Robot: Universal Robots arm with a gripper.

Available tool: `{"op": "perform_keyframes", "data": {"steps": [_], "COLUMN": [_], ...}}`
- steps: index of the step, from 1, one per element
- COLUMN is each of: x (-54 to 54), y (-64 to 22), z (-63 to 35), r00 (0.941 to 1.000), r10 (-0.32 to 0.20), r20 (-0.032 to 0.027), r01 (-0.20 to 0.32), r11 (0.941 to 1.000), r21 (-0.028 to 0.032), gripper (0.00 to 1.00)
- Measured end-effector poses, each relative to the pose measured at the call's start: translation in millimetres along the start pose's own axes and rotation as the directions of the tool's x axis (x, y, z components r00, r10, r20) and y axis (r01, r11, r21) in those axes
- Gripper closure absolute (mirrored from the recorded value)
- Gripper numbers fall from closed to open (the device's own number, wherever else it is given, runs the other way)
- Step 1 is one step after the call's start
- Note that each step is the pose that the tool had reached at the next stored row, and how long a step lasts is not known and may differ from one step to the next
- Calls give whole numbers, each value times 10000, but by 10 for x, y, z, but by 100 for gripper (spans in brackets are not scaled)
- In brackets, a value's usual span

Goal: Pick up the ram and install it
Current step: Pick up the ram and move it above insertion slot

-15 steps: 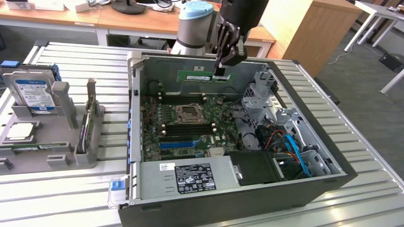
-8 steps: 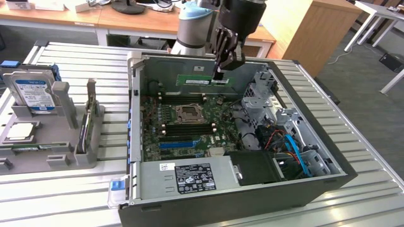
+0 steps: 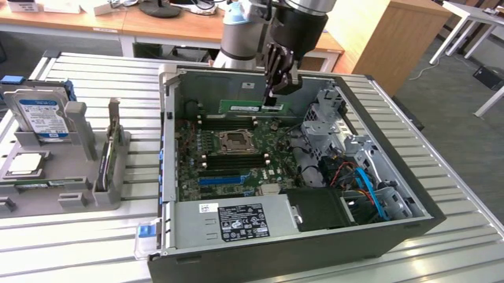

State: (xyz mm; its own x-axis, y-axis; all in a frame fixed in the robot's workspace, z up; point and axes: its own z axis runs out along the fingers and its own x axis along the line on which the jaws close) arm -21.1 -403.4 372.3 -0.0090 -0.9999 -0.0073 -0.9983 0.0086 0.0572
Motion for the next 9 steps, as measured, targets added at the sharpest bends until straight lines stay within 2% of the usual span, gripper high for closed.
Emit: {"op": "perform_keyframes", "data": {"steps": [5,9], "x": [1,1], "y": [-4,-4], "z": [67,76], "r00": [10000,10000], "r10": [1,1], "r20": [0,-3], "r01": [-1,-1], "r11": [10000,10000], "r21": [0,-1], "gripper": [89,89]}}
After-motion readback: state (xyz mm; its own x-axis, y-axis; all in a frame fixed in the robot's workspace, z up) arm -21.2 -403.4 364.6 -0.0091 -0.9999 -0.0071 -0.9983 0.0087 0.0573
